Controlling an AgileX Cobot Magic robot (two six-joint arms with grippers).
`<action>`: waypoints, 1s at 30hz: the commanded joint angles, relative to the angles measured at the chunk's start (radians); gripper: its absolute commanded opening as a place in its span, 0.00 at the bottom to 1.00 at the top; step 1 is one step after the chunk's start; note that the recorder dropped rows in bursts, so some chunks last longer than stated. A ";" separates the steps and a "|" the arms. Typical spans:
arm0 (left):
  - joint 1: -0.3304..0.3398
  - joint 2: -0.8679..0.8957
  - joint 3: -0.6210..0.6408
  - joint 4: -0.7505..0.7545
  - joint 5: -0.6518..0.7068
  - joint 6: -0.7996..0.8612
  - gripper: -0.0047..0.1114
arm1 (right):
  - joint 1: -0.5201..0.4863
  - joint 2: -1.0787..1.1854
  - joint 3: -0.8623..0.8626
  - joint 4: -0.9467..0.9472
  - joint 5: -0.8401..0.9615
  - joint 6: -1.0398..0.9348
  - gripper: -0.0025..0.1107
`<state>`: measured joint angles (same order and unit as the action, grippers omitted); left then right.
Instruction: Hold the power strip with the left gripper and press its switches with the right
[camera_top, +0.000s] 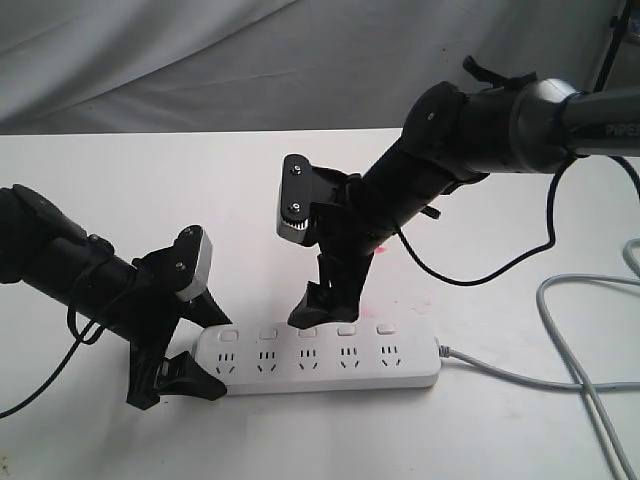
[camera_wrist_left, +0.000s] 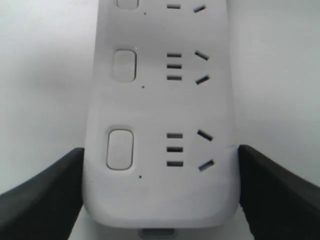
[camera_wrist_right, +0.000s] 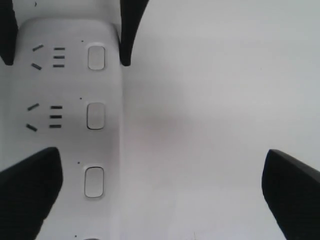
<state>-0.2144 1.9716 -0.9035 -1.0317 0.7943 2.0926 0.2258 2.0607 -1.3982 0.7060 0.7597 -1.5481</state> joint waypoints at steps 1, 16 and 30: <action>-0.006 -0.003 0.005 -0.006 -0.040 0.002 0.04 | -0.007 -0.011 0.006 -0.002 0.010 0.010 0.95; -0.006 -0.003 0.005 -0.006 -0.040 0.002 0.04 | -0.124 -0.009 0.006 -0.016 0.117 0.024 0.95; -0.006 -0.003 0.005 -0.006 -0.040 0.002 0.04 | -0.124 0.016 0.006 -0.016 0.106 0.008 0.95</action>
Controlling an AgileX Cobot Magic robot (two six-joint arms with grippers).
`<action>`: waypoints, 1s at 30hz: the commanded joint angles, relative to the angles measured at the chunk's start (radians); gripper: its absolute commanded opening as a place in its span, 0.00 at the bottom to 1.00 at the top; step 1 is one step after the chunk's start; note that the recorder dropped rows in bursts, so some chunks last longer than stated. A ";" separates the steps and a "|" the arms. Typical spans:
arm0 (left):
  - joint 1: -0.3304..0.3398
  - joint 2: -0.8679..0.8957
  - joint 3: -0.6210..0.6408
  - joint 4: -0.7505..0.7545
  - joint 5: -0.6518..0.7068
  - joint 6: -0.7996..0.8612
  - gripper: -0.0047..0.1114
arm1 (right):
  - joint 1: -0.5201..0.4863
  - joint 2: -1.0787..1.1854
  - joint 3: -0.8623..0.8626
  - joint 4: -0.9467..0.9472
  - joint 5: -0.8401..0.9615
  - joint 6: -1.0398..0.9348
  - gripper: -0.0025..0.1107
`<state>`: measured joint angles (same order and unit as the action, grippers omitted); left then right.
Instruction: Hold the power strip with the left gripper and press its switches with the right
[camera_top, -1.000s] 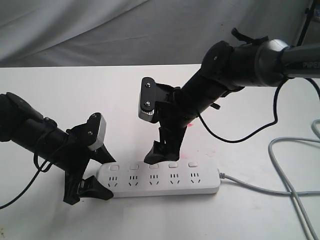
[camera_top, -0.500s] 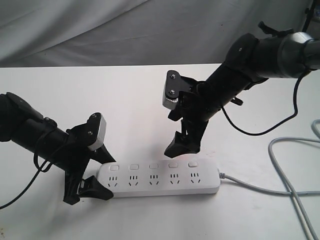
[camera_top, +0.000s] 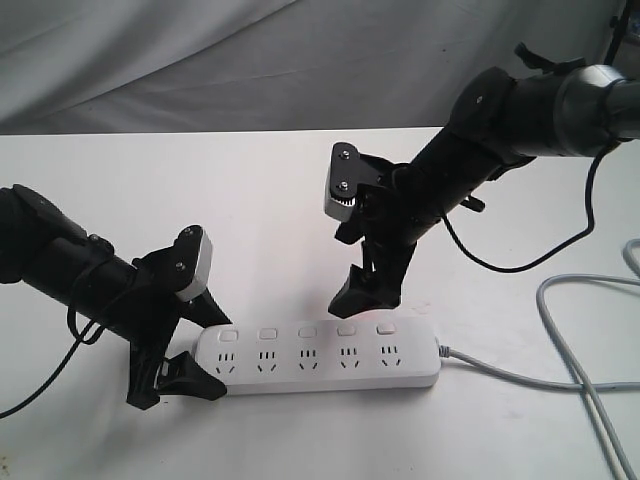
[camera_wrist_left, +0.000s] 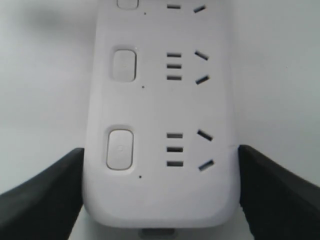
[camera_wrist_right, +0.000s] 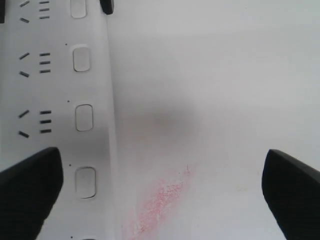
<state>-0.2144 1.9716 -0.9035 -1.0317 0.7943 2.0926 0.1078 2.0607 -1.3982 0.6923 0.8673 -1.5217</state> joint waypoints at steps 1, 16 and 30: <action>-0.006 -0.003 0.005 -0.006 -0.040 0.002 0.04 | -0.006 0.021 0.006 0.005 -0.006 -0.026 0.95; -0.006 -0.003 0.005 -0.006 -0.040 0.002 0.04 | -0.006 0.041 0.006 0.013 -0.013 -0.035 0.95; -0.006 -0.003 0.005 -0.006 -0.040 0.002 0.04 | -0.006 0.074 0.006 0.013 -0.027 -0.051 0.95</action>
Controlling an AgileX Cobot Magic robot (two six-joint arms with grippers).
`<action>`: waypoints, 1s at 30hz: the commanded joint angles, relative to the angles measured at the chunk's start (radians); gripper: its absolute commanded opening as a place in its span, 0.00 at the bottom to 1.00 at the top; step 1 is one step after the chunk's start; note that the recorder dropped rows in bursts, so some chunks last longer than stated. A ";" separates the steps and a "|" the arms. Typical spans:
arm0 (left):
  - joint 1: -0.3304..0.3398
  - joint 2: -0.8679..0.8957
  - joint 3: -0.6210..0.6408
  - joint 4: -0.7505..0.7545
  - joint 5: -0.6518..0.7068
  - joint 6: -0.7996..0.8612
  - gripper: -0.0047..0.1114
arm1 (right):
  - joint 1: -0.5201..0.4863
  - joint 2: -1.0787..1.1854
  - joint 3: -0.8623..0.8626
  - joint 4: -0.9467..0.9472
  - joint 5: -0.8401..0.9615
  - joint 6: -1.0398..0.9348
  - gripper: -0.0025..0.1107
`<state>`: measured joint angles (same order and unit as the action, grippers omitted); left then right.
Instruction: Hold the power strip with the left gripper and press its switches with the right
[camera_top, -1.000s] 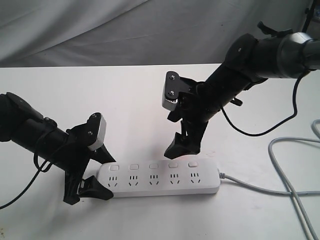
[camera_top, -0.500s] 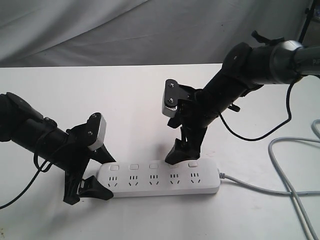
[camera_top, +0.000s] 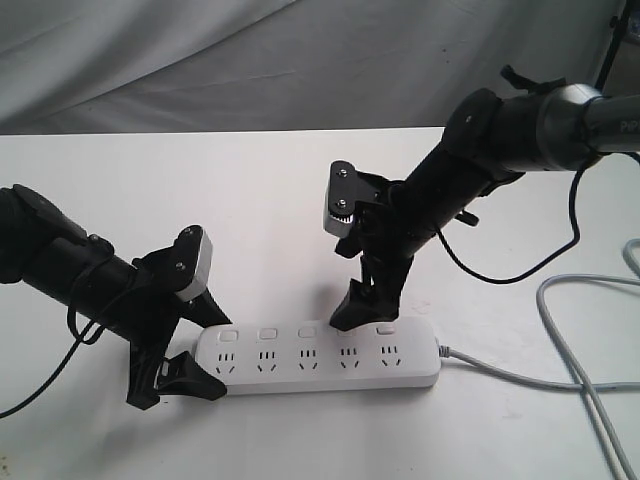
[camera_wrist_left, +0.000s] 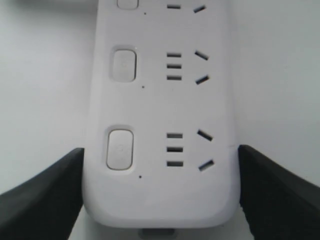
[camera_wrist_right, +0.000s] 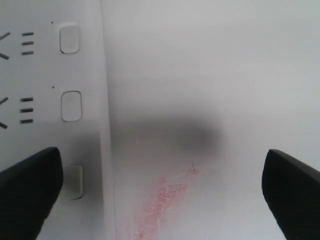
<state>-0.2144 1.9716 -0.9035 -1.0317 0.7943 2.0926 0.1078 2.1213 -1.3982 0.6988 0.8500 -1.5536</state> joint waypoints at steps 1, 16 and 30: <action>-0.006 -0.003 0.005 -0.006 -0.040 0.002 0.04 | -0.006 0.013 0.006 0.007 -0.010 -0.019 0.95; -0.006 -0.003 0.005 -0.006 -0.040 0.002 0.04 | -0.006 0.012 0.006 -0.024 -0.027 -0.019 0.95; -0.006 -0.003 0.005 -0.006 -0.040 0.002 0.04 | 0.000 0.034 0.006 -0.064 -0.056 -0.051 0.95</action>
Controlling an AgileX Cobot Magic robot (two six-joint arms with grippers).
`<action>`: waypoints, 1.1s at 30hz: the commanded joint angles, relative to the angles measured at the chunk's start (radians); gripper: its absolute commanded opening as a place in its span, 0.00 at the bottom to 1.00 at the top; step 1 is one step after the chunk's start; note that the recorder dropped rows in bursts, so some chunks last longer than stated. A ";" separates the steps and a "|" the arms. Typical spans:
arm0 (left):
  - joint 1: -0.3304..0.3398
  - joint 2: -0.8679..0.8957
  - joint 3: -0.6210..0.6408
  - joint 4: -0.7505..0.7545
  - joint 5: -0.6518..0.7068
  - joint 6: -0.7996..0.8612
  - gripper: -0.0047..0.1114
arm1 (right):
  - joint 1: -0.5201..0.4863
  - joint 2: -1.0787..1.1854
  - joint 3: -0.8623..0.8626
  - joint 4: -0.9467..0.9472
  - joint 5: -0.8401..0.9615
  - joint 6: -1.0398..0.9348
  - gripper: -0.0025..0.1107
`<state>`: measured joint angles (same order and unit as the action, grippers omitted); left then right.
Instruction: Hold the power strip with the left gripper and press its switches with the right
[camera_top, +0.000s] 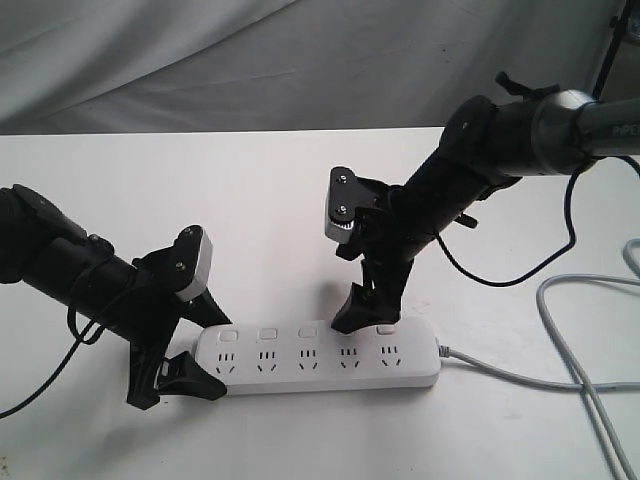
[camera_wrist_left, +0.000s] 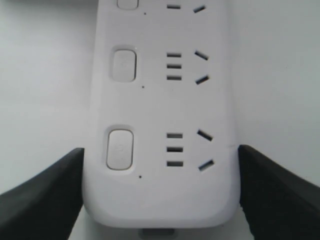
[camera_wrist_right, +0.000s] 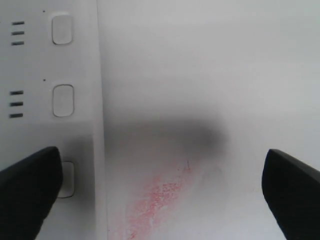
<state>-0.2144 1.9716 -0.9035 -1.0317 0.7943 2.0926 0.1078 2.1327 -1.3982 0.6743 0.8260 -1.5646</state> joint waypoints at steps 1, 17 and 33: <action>-0.006 -0.003 0.005 -0.006 -0.040 0.002 0.04 | 0.000 0.024 0.006 -0.042 -0.035 -0.044 0.95; -0.006 -0.003 0.005 -0.006 -0.040 0.002 0.04 | 0.014 -0.016 0.069 0.019 -0.092 -0.118 0.95; -0.006 -0.003 0.005 -0.006 -0.040 0.002 0.04 | 0.010 -0.186 0.069 0.109 -0.006 0.016 0.95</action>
<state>-0.2144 1.9716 -0.9035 -1.0317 0.7941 2.0926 0.1188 1.9584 -1.3327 0.7722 0.8029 -1.5529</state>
